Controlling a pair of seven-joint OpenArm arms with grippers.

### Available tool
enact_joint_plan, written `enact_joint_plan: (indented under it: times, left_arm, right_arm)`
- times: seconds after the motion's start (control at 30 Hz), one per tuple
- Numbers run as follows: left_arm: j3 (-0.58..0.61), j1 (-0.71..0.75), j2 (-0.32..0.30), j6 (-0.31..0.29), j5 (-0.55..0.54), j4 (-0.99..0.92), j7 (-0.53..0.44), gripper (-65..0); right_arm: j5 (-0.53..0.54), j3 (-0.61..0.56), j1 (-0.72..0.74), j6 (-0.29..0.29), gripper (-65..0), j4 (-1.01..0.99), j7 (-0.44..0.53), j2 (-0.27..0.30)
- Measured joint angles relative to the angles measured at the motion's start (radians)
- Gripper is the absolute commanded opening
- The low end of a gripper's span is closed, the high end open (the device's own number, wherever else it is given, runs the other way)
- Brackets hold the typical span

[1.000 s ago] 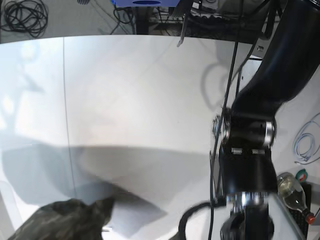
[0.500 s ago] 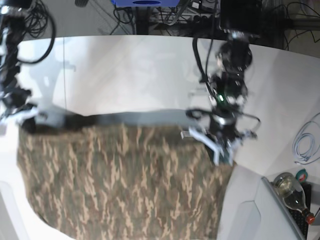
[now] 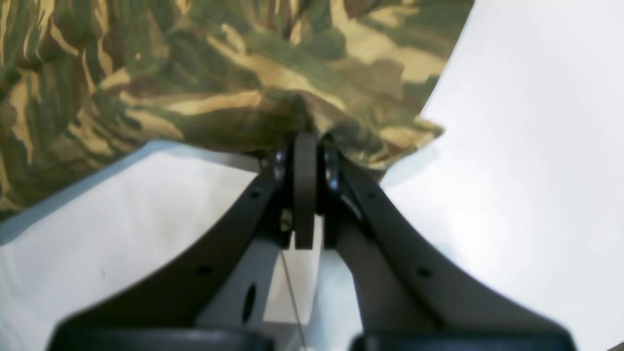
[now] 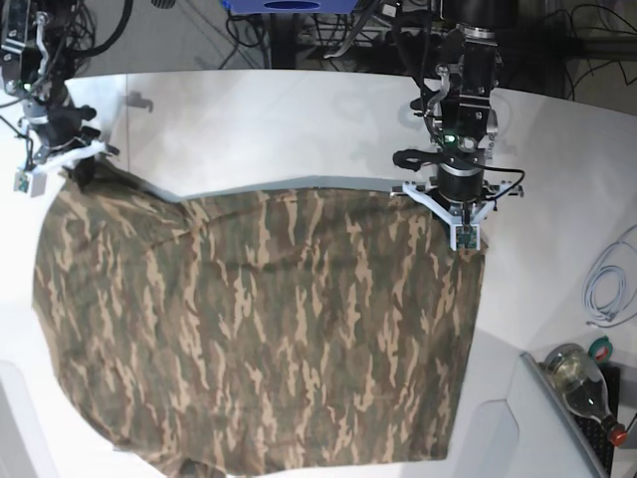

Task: Layout the t-shirt on the table in an organized manner, then fold the t-shirt properly
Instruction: 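Lift and lower the shirt with both grippers to flatten it, then release the shirt edge and raise both grippers away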

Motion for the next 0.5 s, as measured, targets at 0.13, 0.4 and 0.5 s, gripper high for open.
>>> enact_joint_plan:
  times: [0.13,0.4,0.5]
  left_arm:
    - [0.002,0.030,0.006,-0.001,0.000,-0.002,0.009,-65.0]
    - [0.002,0.032,0.004,-0.001,-0.001,0.000,0.010,-53.0]
    - [0.002,0.051,-0.005,-0.001,0.000,0.018,0.013,-40.6]
  right_arm:
    - [0.003,0.002,-0.026,-0.001,-62.7,0.000,0.009,-0.016]
    - [-0.001,0.000,-0.090,-0.002,-36.6,0.114,-0.020,-0.070]
    - [-0.002,0.001,-0.115,-0.003,-36.6,0.187,-0.027,-0.077]
